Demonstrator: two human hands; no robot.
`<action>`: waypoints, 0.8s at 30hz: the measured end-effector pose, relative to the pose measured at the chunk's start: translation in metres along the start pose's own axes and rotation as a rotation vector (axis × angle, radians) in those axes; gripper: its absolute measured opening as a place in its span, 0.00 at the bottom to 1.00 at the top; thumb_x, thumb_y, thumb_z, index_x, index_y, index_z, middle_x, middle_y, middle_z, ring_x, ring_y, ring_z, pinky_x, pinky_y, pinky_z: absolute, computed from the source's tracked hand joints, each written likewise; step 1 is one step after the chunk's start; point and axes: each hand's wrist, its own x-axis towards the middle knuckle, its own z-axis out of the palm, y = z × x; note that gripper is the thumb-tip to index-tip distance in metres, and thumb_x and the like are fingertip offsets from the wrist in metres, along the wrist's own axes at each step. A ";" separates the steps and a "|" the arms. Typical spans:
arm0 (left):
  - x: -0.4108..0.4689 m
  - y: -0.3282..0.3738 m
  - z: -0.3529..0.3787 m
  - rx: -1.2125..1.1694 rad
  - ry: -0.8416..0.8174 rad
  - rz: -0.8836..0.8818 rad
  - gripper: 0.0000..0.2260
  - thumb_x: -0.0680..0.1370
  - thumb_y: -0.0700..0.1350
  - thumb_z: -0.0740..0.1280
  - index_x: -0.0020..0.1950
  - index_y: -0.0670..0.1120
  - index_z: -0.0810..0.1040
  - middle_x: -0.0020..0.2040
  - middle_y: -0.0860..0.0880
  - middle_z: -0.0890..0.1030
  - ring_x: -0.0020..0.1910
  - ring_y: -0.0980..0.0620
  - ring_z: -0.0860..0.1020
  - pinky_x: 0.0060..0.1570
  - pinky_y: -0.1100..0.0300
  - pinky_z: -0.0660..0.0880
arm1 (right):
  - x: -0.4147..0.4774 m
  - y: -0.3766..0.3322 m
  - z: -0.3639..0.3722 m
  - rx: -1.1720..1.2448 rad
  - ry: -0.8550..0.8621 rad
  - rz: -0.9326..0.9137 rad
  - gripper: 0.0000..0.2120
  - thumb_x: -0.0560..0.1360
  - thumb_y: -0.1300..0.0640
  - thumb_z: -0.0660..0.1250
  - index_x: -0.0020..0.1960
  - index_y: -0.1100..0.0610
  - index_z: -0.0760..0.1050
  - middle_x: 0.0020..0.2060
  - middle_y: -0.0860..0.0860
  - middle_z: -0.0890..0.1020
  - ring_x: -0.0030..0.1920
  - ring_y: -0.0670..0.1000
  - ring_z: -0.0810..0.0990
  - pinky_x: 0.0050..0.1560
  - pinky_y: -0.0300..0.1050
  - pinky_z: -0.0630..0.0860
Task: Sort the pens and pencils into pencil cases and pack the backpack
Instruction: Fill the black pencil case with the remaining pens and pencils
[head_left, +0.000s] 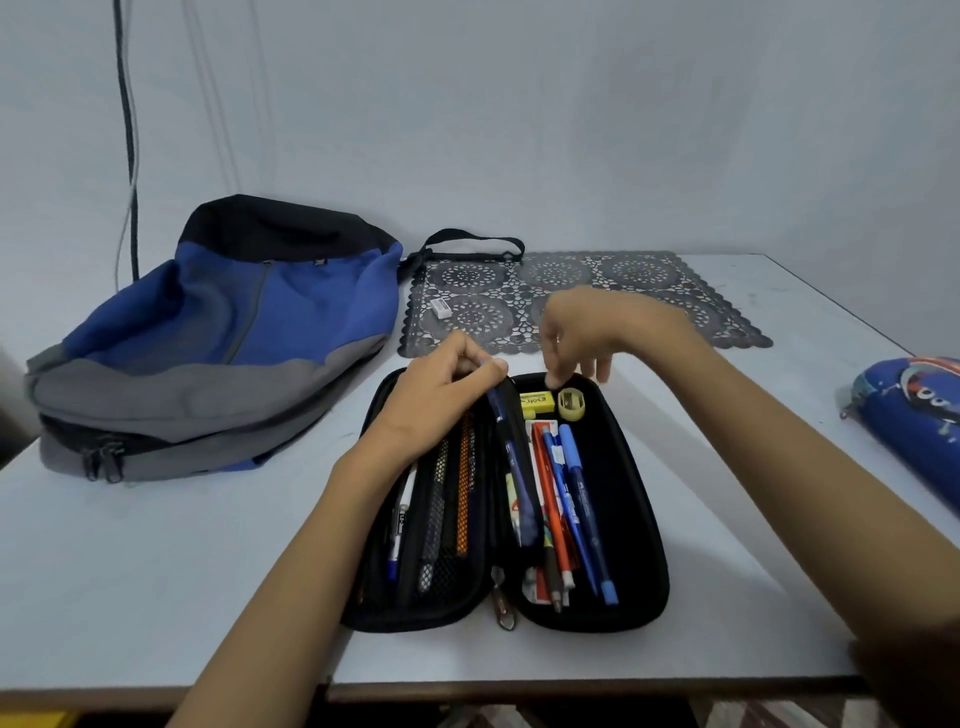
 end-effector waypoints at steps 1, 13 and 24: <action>0.000 0.000 0.000 0.001 -0.002 -0.001 0.09 0.78 0.53 0.67 0.45 0.49 0.76 0.37 0.56 0.82 0.42 0.56 0.79 0.51 0.54 0.72 | 0.009 0.000 -0.005 0.010 0.051 -0.018 0.06 0.73 0.61 0.72 0.47 0.63 0.79 0.43 0.59 0.83 0.39 0.56 0.84 0.35 0.46 0.81; -0.001 0.000 0.000 -0.016 -0.022 0.016 0.07 0.78 0.51 0.67 0.45 0.49 0.75 0.41 0.52 0.84 0.45 0.54 0.81 0.52 0.53 0.73 | 0.141 -0.026 0.030 -0.206 0.105 -0.224 0.37 0.78 0.65 0.54 0.79 0.42 0.43 0.78 0.45 0.43 0.78 0.57 0.48 0.74 0.61 0.54; -0.002 0.002 0.000 -0.012 -0.019 0.016 0.09 0.79 0.52 0.66 0.46 0.47 0.75 0.41 0.51 0.84 0.44 0.54 0.80 0.48 0.59 0.72 | 0.118 -0.017 0.026 -0.026 0.386 -0.330 0.01 0.73 0.60 0.67 0.44 0.57 0.76 0.42 0.52 0.82 0.42 0.52 0.79 0.42 0.45 0.75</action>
